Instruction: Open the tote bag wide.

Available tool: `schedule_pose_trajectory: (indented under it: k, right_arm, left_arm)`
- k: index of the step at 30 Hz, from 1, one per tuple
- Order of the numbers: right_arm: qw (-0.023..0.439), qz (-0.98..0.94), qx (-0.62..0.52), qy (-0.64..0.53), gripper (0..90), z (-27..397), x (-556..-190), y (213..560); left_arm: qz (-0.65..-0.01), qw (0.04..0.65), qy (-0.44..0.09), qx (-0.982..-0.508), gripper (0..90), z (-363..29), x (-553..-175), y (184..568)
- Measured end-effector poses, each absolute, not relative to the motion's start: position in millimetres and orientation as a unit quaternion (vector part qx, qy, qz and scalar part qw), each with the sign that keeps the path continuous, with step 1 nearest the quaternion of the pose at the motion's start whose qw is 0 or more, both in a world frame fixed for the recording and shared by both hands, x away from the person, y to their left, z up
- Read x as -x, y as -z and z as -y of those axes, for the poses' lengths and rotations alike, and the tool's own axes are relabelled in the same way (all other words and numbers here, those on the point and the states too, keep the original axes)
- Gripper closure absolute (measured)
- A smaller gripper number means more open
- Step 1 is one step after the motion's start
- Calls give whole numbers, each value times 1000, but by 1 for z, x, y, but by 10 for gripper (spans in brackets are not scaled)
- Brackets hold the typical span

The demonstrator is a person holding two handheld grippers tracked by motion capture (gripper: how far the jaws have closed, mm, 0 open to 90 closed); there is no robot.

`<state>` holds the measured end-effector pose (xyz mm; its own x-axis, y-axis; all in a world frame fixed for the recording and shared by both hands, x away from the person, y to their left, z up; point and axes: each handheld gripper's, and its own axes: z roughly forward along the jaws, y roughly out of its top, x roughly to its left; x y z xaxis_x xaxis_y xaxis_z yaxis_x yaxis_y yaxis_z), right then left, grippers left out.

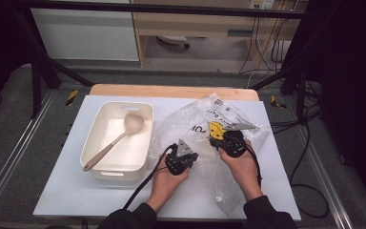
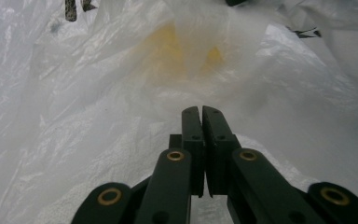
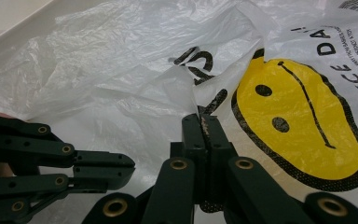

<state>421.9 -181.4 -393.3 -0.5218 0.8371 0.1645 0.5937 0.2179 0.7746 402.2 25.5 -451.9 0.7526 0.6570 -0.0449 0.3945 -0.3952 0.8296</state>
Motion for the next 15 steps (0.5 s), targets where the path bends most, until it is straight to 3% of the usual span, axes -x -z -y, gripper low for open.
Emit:
schedule_pose_trajectory:
  k: [15]
  right_arm:
    - [151,-749,-469,-443,900,186,-428,378]
  left_arm:
    - [-306,396,-149,-853,900,-17,-405,460]
